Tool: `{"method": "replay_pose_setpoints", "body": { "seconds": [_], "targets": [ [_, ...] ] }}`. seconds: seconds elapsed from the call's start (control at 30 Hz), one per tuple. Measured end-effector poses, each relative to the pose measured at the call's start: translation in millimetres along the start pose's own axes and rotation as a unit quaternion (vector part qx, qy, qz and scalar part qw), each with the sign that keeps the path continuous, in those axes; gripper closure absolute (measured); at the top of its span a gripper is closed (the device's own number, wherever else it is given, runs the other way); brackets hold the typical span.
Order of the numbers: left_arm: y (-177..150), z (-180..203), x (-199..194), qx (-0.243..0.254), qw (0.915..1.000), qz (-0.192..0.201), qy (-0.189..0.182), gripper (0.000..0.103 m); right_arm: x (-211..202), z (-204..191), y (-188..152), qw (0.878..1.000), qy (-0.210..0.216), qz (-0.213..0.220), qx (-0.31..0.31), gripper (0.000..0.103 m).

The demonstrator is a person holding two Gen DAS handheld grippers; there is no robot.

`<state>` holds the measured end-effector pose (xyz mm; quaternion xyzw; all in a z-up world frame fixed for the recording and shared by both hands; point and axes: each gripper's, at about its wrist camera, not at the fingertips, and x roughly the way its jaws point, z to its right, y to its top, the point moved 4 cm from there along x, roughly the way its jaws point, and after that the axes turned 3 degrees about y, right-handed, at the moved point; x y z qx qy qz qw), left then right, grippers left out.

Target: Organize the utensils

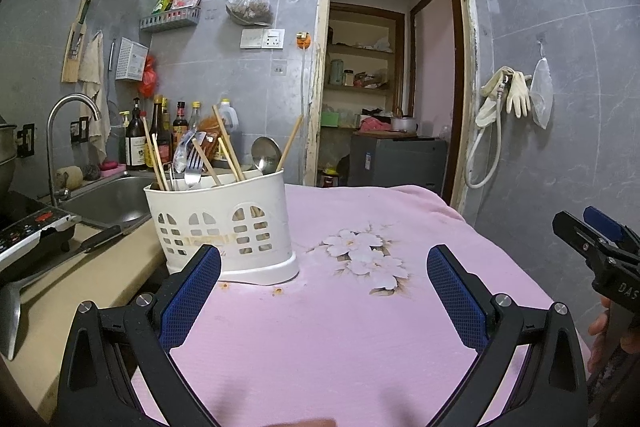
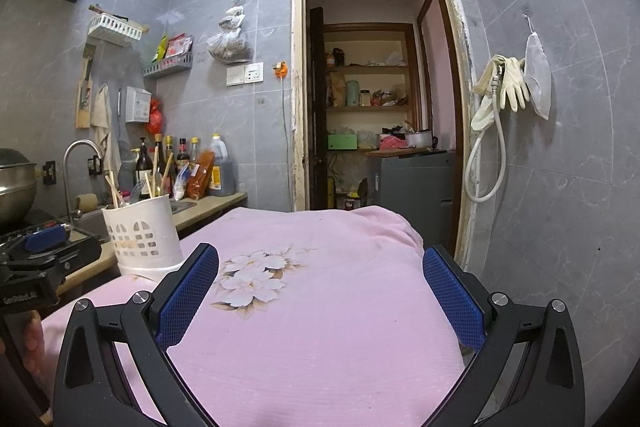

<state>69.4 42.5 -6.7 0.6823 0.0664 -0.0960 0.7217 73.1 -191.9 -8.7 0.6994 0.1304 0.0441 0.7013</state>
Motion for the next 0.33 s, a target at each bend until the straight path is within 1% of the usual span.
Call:
{"method": "replay_pose_setpoints", "body": {
  "seconds": [0.33],
  "targets": [
    [-0.4,-5.2,1.1,-0.004,1.0000,-0.006,0.006,0.002,0.6,0.4,1.4,1.000,0.001,-0.003,0.000,0.000]
  ]
}}
